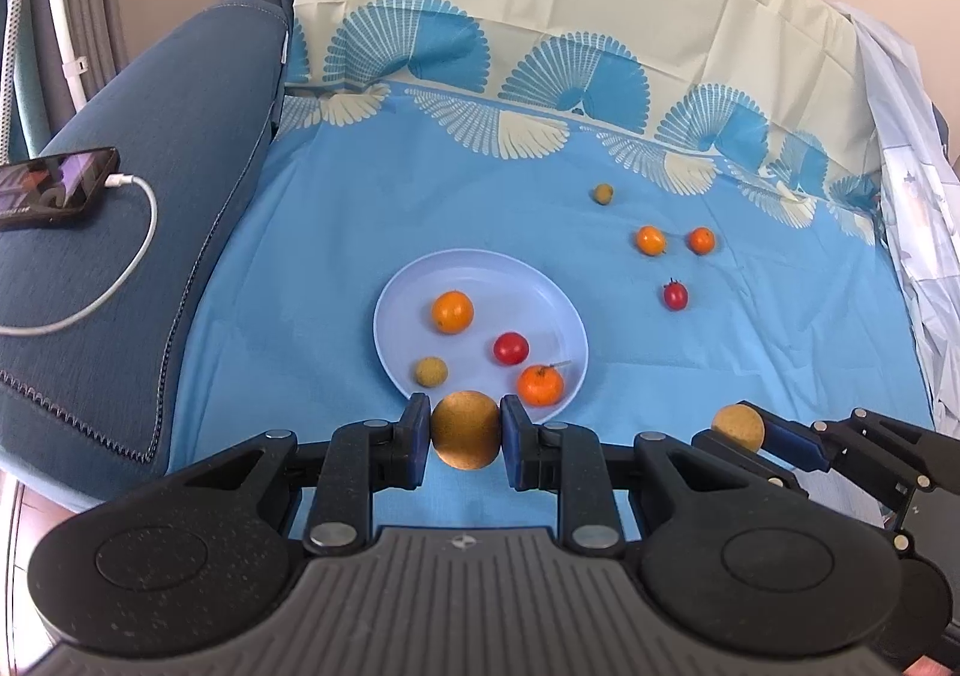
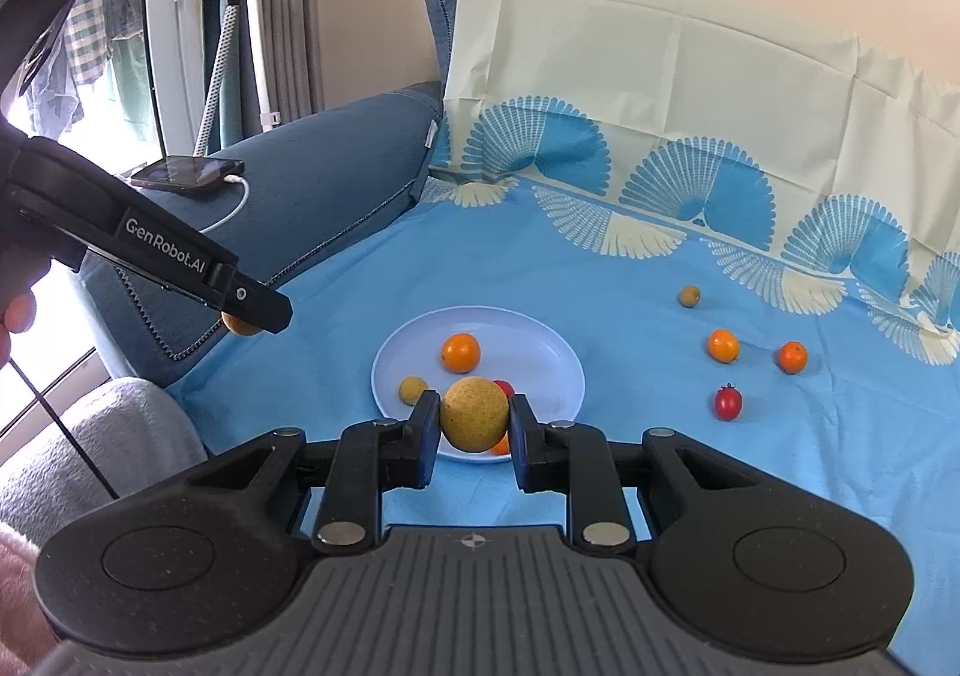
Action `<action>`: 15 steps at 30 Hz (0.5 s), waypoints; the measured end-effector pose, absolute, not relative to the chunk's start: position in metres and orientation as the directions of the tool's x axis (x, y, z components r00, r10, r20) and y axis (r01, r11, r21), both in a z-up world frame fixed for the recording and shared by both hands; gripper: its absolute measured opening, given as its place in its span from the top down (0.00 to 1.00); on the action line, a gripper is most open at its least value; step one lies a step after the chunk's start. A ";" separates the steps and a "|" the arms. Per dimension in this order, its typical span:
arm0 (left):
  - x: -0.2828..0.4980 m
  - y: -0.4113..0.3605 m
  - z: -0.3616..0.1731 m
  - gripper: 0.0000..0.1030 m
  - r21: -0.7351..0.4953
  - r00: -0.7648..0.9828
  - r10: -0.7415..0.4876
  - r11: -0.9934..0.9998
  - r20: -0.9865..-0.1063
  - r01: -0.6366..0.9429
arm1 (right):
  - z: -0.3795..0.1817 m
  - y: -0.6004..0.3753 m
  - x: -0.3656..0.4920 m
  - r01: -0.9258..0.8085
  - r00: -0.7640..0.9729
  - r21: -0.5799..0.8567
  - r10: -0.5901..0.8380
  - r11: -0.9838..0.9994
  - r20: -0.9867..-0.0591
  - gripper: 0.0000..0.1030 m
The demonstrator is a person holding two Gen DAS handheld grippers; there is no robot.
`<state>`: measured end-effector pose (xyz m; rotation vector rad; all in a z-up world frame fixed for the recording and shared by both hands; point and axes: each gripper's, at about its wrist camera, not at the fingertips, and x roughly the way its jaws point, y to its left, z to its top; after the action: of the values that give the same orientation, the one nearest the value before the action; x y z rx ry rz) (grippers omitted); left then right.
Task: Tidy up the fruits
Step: 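Carry the longan with the left tool while the right tool carries its longan over the plate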
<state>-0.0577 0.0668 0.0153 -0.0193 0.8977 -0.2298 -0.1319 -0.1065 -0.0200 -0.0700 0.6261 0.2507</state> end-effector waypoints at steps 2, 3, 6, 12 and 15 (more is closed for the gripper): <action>-0.050 0.065 0.016 0.74 -0.112 0.600 -0.205 0.976 -0.773 0.189 | -0.021 -0.108 -0.125 -0.255 0.781 0.015 0.215 0.967 -0.587 0.76; -0.046 0.064 0.015 0.74 -0.111 0.599 -0.205 0.976 -0.774 0.189 | -0.022 -0.109 -0.122 -0.256 0.780 0.016 0.216 0.967 -0.587 0.76; -0.034 0.061 0.014 0.74 -0.113 0.596 -0.205 0.976 -0.777 0.188 | -0.024 -0.111 -0.111 -0.258 0.779 0.023 0.223 0.966 -0.587 0.76; -0.004 0.054 0.004 0.74 -0.113 0.580 -0.200 0.977 -0.790 0.184 | -0.033 -0.116 -0.084 -0.252 0.770 0.040 0.226 0.967 -0.597 0.76; 0.014 0.049 -0.005 0.74 -0.107 0.566 -0.192 0.978 -0.801 0.179 | -0.040 -0.118 -0.070 -0.245 0.766 0.043 0.221 0.968 -0.604 0.76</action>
<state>0.0145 0.0489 -0.0053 -0.0147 0.9438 -0.2178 -0.0702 -0.1179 -0.0402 -0.0396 0.6509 0.2531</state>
